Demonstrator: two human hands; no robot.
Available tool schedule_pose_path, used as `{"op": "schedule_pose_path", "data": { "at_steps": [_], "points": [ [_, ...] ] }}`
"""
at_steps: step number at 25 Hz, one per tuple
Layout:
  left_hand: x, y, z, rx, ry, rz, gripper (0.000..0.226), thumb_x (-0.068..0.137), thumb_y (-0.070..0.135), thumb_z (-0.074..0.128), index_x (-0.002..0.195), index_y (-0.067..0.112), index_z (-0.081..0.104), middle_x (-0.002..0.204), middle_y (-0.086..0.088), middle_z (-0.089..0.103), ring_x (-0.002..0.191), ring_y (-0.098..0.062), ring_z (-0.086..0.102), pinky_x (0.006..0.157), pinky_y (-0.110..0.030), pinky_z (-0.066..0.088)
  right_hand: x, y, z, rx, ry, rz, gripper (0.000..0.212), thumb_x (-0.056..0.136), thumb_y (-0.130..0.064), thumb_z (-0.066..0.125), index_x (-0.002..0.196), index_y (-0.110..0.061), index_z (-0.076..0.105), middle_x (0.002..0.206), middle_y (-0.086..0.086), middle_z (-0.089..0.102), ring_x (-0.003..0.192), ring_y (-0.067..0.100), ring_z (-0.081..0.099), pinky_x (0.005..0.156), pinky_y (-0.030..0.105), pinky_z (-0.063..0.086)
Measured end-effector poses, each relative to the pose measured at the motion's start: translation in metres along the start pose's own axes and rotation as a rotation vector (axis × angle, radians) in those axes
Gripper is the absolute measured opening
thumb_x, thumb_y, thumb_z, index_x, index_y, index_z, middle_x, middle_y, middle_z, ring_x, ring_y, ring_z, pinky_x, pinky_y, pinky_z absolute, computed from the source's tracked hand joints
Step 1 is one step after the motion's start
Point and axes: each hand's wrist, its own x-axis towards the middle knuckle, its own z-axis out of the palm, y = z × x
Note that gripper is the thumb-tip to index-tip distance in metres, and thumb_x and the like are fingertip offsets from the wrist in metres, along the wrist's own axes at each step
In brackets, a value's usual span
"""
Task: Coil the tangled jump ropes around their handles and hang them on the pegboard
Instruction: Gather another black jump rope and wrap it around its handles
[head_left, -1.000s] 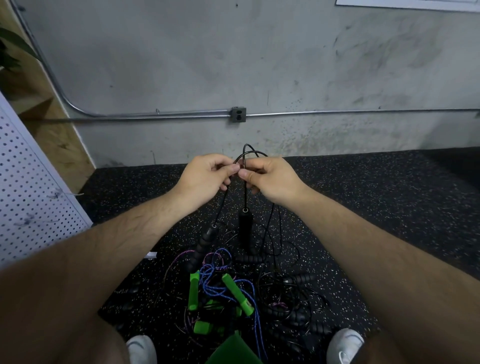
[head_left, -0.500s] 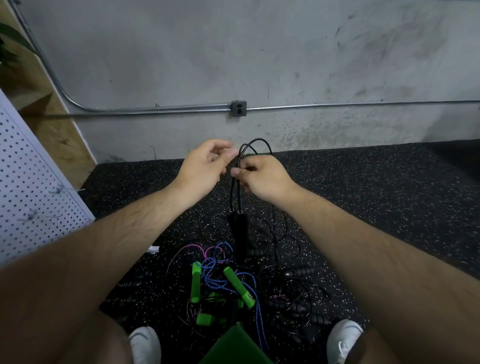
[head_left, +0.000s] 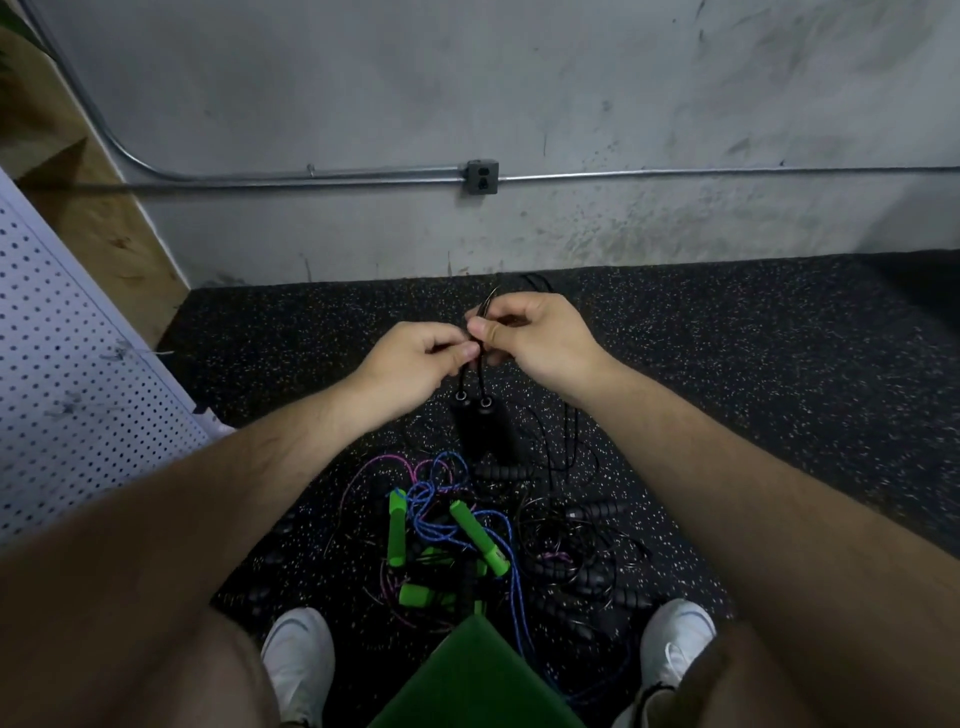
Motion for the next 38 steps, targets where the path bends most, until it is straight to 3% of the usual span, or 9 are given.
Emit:
{"op": "schedule_pose_path", "data": {
  "at_steps": [7,10,14,17,26,29,31,35,38],
  "points": [
    [0.005,-0.012,-0.001,0.084,0.019,0.038,0.022,0.095,0.016,0.068,0.076,0.027,0.070,0.063,0.020,0.063,0.056,0.005,0.050,0.058,-0.013,0.036,-0.006,0.013,0.004,-0.223,-0.027,-0.015,0.022,0.099,-0.028,0.062,0.094,-0.013,0.076,0.073,-0.006,0.066,0.058,0.001,0.057,0.057,0.015,0.043],
    [0.010,-0.011,-0.003,0.110,0.081,0.044,0.015,0.096,0.018,0.067,0.084,0.017,0.076,0.074,0.008,0.069,0.064,0.003,0.054,0.067,-0.023,0.045,-0.016,0.020,0.014,-0.283,-0.029,0.091,0.036,0.101,-0.042,0.053,0.126,-0.018,0.063,0.098,-0.012,0.066,0.082,-0.006,0.060,0.077,0.020,0.049],
    [0.016,0.005,-0.009,0.015,0.081,-0.079,0.014,0.097,0.018,0.066,0.088,0.019,0.076,0.074,0.001,0.073,0.068,-0.005,0.067,0.072,-0.033,0.057,-0.042,0.037,0.039,-0.354,-0.060,0.203,0.108,0.072,-0.076,0.068,0.155,-0.024,0.020,0.150,-0.001,0.043,0.135,0.015,0.044,0.112,0.041,0.042],
    [0.021,0.014,-0.016,-0.093,0.153,-0.154,0.016,0.100,0.017,0.061,0.091,0.017,0.075,0.080,-0.004,0.074,0.079,-0.016,0.075,0.076,-0.039,0.061,-0.049,0.041,0.061,-0.373,0.030,0.200,0.127,0.065,-0.068,0.081,0.157,-0.025,0.005,0.157,0.002,0.029,0.145,0.020,0.028,0.118,0.040,0.032],
    [0.019,-0.003,-0.011,-0.394,0.218,-0.318,0.020,0.103,0.020,0.056,0.098,0.008,0.071,0.093,-0.016,0.070,0.080,-0.021,0.076,0.070,-0.031,0.062,-0.030,0.054,0.048,-0.470,0.018,0.195,0.077,0.076,-0.035,0.076,0.134,-0.017,0.029,0.127,0.003,0.049,0.108,0.024,0.056,0.085,0.033,0.048],
    [0.022,-0.015,-0.021,0.146,0.175,-0.291,0.027,0.101,0.039,0.057,0.098,0.014,0.066,0.094,-0.008,0.069,0.075,-0.014,0.071,0.074,-0.035,0.060,-0.022,0.043,0.033,-0.619,-0.097,0.220,0.071,0.073,-0.037,0.078,0.127,-0.018,0.036,0.120,0.001,0.052,0.101,0.023,0.058,0.081,0.033,0.048],
    [0.020,-0.016,-0.028,0.551,0.130,-0.046,0.022,0.096,0.032,0.060,0.112,0.017,0.059,0.108,0.003,0.056,0.088,-0.009,0.061,0.089,-0.036,0.054,-0.016,0.037,0.024,-0.717,-0.160,0.192,0.071,0.071,-0.036,0.078,0.128,-0.016,0.041,0.121,0.003,0.052,0.103,0.024,0.058,0.083,0.034,0.050],
    [0.013,-0.014,-0.022,0.712,-0.313,0.187,0.085,0.082,0.023,0.066,0.155,0.021,0.024,0.148,0.004,0.029,0.138,-0.015,0.028,0.124,-0.038,0.013,-0.009,0.031,0.015,-0.870,-0.280,0.034,0.068,0.071,-0.032,0.077,0.126,-0.010,0.043,0.117,0.009,0.055,0.102,0.028,0.059,0.075,0.028,0.040],
    [0.015,-0.022,-0.011,0.762,-0.302,0.246,0.090,0.082,0.030,0.070,0.156,0.016,0.019,0.146,0.001,0.035,0.134,-0.018,0.037,0.123,-0.037,0.016,-0.003,0.023,0.016,-0.866,-0.276,-0.032,0.070,0.072,-0.030,0.076,0.130,-0.006,0.043,0.116,0.010,0.058,0.099,0.027,0.061,0.074,0.028,0.043]
  ]
}}
